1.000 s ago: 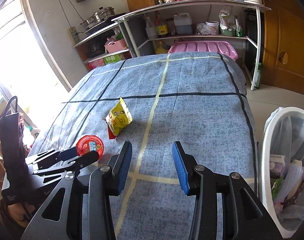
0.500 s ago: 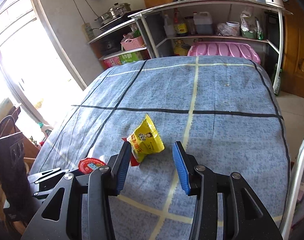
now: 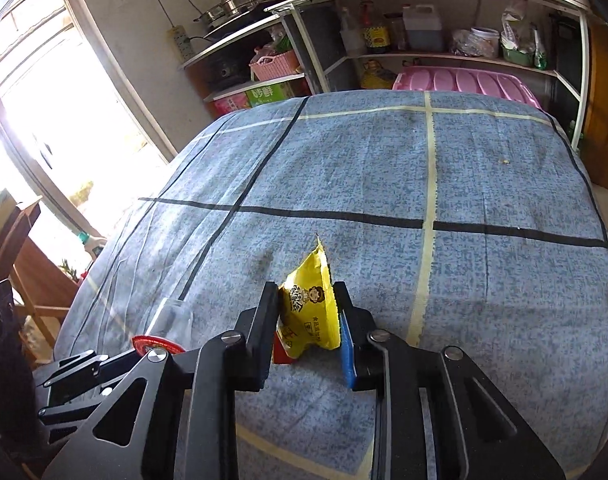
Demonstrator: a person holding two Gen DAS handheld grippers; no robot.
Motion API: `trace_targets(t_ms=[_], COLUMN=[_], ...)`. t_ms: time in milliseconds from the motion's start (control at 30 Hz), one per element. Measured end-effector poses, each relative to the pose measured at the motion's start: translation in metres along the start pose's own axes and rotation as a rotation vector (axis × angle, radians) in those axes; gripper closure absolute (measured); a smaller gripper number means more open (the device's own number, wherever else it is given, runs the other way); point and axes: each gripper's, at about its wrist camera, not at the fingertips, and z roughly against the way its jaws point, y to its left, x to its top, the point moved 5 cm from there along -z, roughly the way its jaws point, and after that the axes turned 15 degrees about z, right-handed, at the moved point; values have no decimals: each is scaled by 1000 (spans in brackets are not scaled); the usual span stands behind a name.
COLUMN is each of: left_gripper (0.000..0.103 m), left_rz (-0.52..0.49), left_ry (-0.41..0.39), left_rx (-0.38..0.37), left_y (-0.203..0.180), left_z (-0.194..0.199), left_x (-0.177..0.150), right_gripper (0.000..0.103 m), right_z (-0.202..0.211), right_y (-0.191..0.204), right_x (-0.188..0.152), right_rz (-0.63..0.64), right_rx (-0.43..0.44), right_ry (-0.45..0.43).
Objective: Collect trash
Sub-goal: 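Grasp the yellow snack bag with the right tool while the left tool grasps the clear cup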
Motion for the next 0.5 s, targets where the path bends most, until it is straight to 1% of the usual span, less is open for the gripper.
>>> trace_targets(t_ms=[33, 67, 133, 200, 233, 267, 300, 333, 400, 467, 500], left_gripper=[81, 81, 81, 81, 73, 50, 37, 31, 30, 29, 29], left_rz=[0, -4, -5, -9, -10, -6, 2, 10, -1, 2, 7], left_ry=[-6, -5, -2, -28, -32, -30, -36, -45, -47, -58, -43], left_rx=[3, 0, 6, 28, 16, 6, 8, 8, -4, 36, 57], left_y=[2, 1, 1, 1, 0, -1, -1, -2, -8, -12, -12], left_z=[2, 2, 2, 8, 11, 12, 13, 14, 15, 10, 3], left_x=[0, -1, -1, -1, 0, 1, 3, 5, 9, 14, 16], right_gripper=[81, 82, 83, 83, 83, 83, 83, 83, 82, 83, 83], right_z=[1, 3, 8, 12, 14, 16, 18, 20, 23, 27, 29], right_y=[1, 3, 5, 5, 5, 4, 2, 1, 1, -2, -4], right_x=[0, -1, -3, -5, -5, -6, -7, -8, -9, -10, -11], right_rz=[11, 21, 34, 23, 16, 12, 9, 4, -3, -11, -21], right_rx=[-5, -10, -10, 1, 1, -1, -2, 0, 6, 1, 4], right_ry=[-4, -6, -14, -29, -30, -34, -38, -40, -47, -54, -57])
